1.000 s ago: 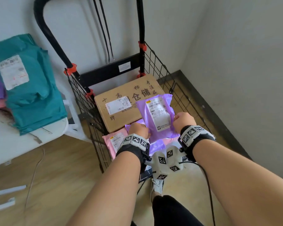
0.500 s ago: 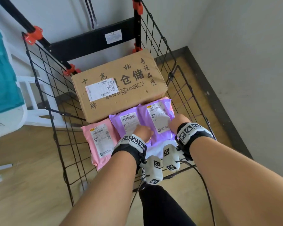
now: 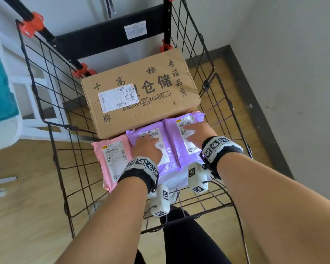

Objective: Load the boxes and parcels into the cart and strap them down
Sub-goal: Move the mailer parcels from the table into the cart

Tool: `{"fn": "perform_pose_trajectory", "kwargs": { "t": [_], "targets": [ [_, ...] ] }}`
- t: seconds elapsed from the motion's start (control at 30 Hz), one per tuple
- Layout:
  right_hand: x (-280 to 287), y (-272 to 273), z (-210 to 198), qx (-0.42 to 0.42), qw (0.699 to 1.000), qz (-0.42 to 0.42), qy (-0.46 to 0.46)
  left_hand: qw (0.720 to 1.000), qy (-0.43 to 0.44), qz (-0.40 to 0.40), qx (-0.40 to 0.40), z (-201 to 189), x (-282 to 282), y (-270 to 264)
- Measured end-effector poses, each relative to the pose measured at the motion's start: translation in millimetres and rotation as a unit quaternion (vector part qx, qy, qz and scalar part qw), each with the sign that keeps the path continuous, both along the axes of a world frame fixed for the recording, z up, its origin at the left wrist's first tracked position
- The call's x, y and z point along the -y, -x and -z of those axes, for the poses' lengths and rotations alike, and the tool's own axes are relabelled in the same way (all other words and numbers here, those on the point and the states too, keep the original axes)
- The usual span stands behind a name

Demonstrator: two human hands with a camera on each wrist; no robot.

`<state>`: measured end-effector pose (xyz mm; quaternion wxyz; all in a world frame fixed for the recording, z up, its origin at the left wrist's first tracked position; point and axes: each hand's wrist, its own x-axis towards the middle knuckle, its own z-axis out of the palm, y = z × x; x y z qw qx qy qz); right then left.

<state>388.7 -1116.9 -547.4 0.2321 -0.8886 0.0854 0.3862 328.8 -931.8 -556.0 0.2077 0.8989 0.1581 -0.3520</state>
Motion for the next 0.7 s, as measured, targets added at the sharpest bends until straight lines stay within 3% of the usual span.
{"fn": "perform_pose_trajectory", "kwargs": {
  "t": [0.07, 0.2, 0.4, 0.6, 0.7],
  "targets": [
    [-6.2, -1.7, 7.5, -0.012, 0.998, -0.064, 0.016, 0.997, -0.038, 0.058, -0.034, 0.0, 0.1, 1.0],
    [-8.7, 0.4, 31.4, -0.034, 0.999, -0.029, 0.016, 0.995, 0.008, 0.065, -0.074, 7.9, 4.5, 4.4],
    [-4.6, 2.5, 44.4, -0.057, 0.996, -0.062, 0.004, 0.994, 0.023, 0.073, -0.078, 18.8, 1.6, 3.0],
    [-8.1, 4.4, 33.8, -0.04, 0.991, -0.124, 0.024, 0.994, 0.038, 0.075, -0.067, 9.6, -3.2, 1.7],
    [-10.6, 3.0, 20.3, -0.034, 0.993, -0.107, 0.038, 0.997, 0.064, 0.034, -0.038, 2.8, -8.4, 2.5]
  ]
}}
